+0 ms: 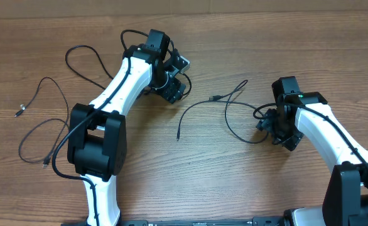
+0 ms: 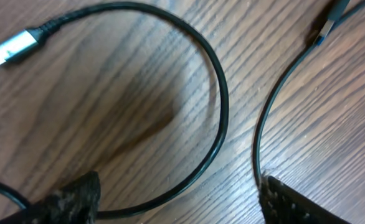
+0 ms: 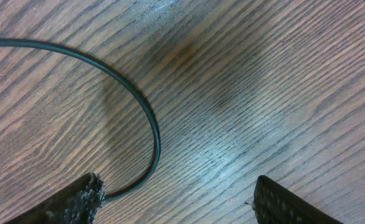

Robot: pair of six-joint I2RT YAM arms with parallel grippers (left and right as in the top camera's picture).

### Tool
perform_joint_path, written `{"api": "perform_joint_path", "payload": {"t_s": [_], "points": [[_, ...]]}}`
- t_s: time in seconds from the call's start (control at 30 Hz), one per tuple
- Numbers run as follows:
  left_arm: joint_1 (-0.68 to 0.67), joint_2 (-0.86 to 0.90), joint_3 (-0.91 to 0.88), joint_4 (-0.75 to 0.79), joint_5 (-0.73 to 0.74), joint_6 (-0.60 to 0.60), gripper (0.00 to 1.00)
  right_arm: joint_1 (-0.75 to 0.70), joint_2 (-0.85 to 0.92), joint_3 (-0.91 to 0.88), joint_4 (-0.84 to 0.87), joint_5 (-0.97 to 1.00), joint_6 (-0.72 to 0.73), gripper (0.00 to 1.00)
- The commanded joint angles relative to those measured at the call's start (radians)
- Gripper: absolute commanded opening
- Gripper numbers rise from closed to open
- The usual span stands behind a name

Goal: Untangle cables

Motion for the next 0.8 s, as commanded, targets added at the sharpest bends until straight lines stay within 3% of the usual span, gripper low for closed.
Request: {"api": "perform_joint_path", "payload": {"t_s": [0.0,0.13,0.4,0.77], "points": [[-0.002,0.003,-0.076,0.037,0.016,0.007,0.85,0.0,-0.02,0.001,0.003,-0.001,0.0,0.76],[-0.006,0.004,-0.121,0.068,0.016,0.007,0.86,0.0,-0.02,0.001,0.003,-0.001,0.0,0.76],[-0.008,0.004,-0.131,0.086,0.014,0.007,0.73,0.0,-0.02,0.001,0.003,-0.001,0.0,0.76],[-0.041,0.004,-0.131,0.096,0.003,0.039,0.81,0.0,-0.02,0.001,0.006,-0.001,0.0,0.76]]}}
